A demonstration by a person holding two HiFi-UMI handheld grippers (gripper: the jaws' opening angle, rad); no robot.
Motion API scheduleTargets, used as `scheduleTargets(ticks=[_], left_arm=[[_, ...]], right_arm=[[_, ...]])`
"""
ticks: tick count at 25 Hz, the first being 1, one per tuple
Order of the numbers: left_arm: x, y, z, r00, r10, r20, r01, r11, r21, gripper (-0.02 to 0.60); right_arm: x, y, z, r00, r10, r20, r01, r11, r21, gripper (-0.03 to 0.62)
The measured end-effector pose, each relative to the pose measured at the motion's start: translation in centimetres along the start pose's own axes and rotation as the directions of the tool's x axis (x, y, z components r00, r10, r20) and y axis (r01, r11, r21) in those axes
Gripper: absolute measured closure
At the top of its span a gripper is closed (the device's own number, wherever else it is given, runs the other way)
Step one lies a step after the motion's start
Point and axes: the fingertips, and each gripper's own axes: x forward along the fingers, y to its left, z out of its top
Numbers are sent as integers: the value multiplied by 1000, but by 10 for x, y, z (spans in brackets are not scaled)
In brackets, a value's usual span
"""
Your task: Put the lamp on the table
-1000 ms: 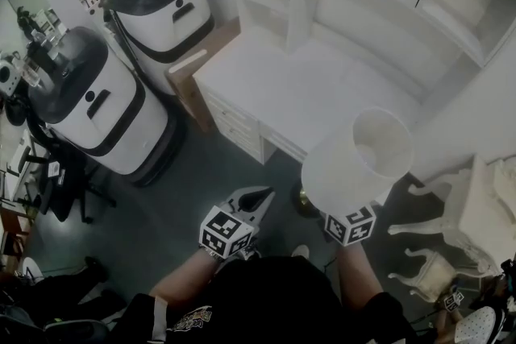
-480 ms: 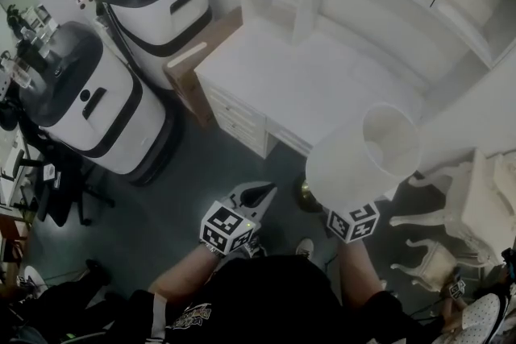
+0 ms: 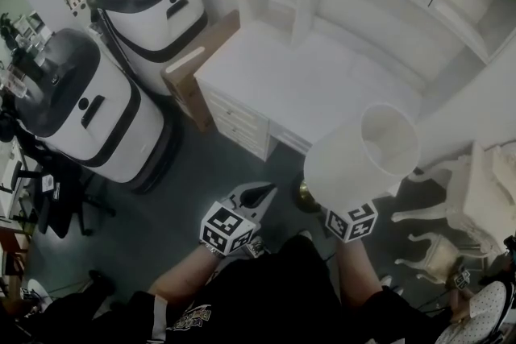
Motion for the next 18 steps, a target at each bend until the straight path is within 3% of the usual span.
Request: scheduleTargets(ticks=[18], left_arm=[[42,43,33,999,45,17,-45,999,-14,575]], right_arm=[[55,-49,28,998,56,-11,-56,998,-24,513]])
